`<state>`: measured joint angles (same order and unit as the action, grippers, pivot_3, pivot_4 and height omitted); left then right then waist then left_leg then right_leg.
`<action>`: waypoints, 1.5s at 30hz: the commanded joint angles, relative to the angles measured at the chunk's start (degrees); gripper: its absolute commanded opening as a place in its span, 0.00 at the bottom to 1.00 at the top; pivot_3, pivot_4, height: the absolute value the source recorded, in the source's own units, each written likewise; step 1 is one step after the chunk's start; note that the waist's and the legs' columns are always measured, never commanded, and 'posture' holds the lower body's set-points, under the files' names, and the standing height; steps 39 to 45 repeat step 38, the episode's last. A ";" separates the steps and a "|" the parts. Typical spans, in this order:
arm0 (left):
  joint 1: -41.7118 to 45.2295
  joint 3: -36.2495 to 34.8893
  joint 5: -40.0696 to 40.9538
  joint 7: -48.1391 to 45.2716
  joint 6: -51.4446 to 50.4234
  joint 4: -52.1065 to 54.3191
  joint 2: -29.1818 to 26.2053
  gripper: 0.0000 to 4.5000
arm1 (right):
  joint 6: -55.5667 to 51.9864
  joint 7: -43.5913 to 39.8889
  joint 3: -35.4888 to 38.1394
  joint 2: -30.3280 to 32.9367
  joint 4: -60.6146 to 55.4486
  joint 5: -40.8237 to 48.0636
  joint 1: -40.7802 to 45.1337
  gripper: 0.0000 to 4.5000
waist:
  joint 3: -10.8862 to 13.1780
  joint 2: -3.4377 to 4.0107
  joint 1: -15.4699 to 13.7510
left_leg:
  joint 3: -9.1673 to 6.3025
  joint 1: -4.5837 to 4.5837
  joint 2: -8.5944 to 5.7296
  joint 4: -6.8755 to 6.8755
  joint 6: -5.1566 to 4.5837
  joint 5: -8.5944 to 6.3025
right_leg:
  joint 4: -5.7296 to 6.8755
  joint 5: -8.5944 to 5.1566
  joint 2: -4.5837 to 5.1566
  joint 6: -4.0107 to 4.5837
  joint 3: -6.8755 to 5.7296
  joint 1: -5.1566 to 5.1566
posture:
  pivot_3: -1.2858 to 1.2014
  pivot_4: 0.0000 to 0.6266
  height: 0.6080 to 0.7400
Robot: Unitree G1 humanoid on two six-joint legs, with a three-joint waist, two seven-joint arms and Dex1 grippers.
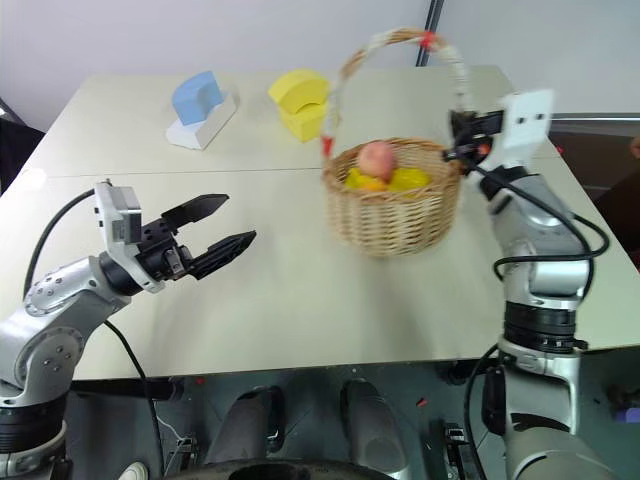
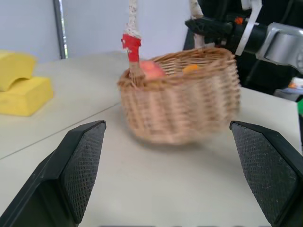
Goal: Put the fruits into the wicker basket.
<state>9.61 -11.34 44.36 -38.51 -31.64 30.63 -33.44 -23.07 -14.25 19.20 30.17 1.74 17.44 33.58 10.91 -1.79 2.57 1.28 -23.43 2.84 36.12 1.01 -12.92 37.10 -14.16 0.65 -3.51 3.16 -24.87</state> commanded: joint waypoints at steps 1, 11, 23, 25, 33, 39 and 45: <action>1.49 0.60 -0.40 -0.45 1.70 0.33 0.43 1.00 | 4.78 3.08 3.10 1.51 3.95 -2.24 2.09 0.13 | 0.00 0.02 0.27 | 0.02 0.03 0.00 -0.02 0.00 0.00 | 0.01 0.00 -0.02 -0.01 0.04 0.00 | 0.52 0.24 1.00; 2.86 1.56 -1.01 -0.81 2.26 -0.60 0.89 1.00 | 6.54 0.74 5.78 3.85 6.64 -0.72 -2.14 0.42 | 0.04 0.09 -0.01 | 0.02 0.05 0.01 -0.02 -0.01 0.00 | 0.05 0.09 -0.05 -0.18 0.07 0.01 | 0.52 0.24 1.00; -1.22 -2.10 -4.51 1.33 2.10 -4.18 -0.76 1.00 | 5.15 -11.04 15.26 6.18 -6.70 10.60 -19.49 0.88 | 0.03 0.12 0.15 | 0.02 0.09 0.01 -0.01 -0.01 0.00 | 0.02 0.06 -0.03 -0.16 0.06 0.08 | 0.52 0.24 1.00; -3.43 -2.63 -8.17 2.75 3.59 -5.35 -1.38 1.00 | 4.63 -16.02 14.35 6.17 -10.59 14.07 -22.41 0.88 | 0.02 0.15 0.43 | 0.02 0.14 0.03 -0.02 -0.01 0.00 | 0.04 -0.01 -0.06 -0.06 0.07 0.08 | 0.52 0.24 1.00; -12.51 -4.96 -15.11 5.13 8.38 -9.27 -0.51 1.00 | 2.05 -31.64 -4.94 8.28 -25.72 14.64 -33.06 0.88 | 0.02 0.14 0.49 | 0.00 0.22 0.08 -0.04 0.00 -0.01 | 0.03 -0.15 -0.02 -0.18 0.04 0.15 | 0.52 0.24 1.00; -16.37 -5.05 -15.21 4.97 10.36 -8.26 1.77 1.00 | 5.31 -31.75 -10.96 5.98 -23.40 10.73 -32.14 0.88 | 0.00 0.10 -0.20 | 0.04 0.10 -0.02 0.04 0.02 -0.02 | -0.14 -0.06 0.17 -0.01 0.04 0.15 | 0.52 0.24 1.00; -16.37 -5.05 -15.21 4.97 10.36 -8.26 1.77 1.00 | 5.31 -31.75 -10.96 5.98 -23.40 10.73 -32.14 0.88 | 0.00 0.10 -0.20 | 0.04 0.10 -0.02 0.04 0.02 -0.02 | -0.14 -0.06 0.17 -0.01 0.04 0.15 | 0.52 0.24 1.00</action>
